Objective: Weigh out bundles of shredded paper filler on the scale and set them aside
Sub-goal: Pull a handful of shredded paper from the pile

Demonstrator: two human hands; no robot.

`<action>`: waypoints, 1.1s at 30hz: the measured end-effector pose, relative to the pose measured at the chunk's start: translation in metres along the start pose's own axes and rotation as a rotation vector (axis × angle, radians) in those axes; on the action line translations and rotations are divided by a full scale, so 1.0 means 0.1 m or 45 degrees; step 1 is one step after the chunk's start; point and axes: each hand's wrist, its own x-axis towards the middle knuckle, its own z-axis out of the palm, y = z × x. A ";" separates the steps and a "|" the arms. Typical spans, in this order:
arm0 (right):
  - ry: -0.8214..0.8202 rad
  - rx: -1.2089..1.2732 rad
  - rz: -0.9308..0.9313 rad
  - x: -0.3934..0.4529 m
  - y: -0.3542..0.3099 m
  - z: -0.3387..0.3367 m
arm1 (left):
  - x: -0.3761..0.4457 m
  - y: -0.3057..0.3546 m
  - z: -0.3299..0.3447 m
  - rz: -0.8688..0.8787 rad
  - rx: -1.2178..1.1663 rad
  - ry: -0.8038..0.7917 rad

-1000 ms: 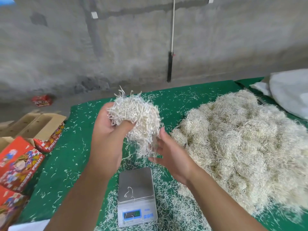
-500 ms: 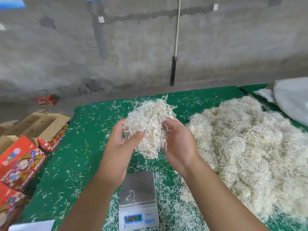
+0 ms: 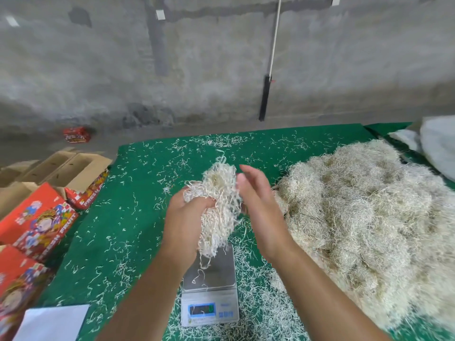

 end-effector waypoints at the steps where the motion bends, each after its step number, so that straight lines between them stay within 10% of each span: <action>1: -0.125 -0.046 0.005 -0.05 0.03 0.03 | 0.00 -0.01 0.01 0.006 0.025 -0.052; 9: -0.415 -0.346 -0.065 -0.13 0.35 0.28 | -0.05 -0.09 -0.10 -0.387 -0.444 -0.389; 15: 0.157 -0.160 0.077 0.05 0.63 0.26 | -0.09 -0.06 -0.10 -0.477 -0.400 -0.827; 20: 0.478 0.132 0.631 0.19 0.68 0.12 | -0.04 -0.40 -0.29 -0.172 0.186 -0.673; 33: -0.353 0.145 0.713 -0.02 1.05 0.32 | 0.19 -1.04 -0.47 0.178 0.328 -0.369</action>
